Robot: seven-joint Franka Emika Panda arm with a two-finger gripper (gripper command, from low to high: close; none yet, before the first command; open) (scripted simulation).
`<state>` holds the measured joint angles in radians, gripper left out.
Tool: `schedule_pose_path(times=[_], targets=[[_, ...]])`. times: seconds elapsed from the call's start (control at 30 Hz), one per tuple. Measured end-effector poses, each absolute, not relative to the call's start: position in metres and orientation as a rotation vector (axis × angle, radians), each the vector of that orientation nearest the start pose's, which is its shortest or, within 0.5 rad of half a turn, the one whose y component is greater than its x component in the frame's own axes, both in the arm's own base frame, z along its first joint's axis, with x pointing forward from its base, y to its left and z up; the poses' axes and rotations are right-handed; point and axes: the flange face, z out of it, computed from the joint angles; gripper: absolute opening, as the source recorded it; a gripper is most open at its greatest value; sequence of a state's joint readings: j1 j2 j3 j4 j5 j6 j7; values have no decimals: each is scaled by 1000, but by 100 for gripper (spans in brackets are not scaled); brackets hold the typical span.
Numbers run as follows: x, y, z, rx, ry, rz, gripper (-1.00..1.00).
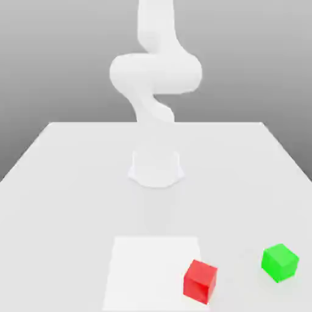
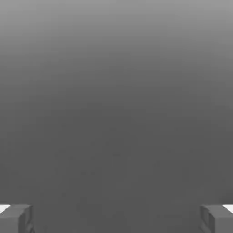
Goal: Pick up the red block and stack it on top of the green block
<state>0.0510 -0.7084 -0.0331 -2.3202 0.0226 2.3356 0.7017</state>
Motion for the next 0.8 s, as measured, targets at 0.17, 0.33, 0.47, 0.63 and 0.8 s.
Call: schedule_pose_path(times=[0.17,0.33,0.47,0.63,0.8], targets=[[439,19,581,-2709,666,-735,0],[473,42,485,-2849,408,-548,0],[484,61,406,-2942,192,-401,0],[480,83,310,-3035,-105,-216,0],[460,86,223,-3103,-390,-35,0]])
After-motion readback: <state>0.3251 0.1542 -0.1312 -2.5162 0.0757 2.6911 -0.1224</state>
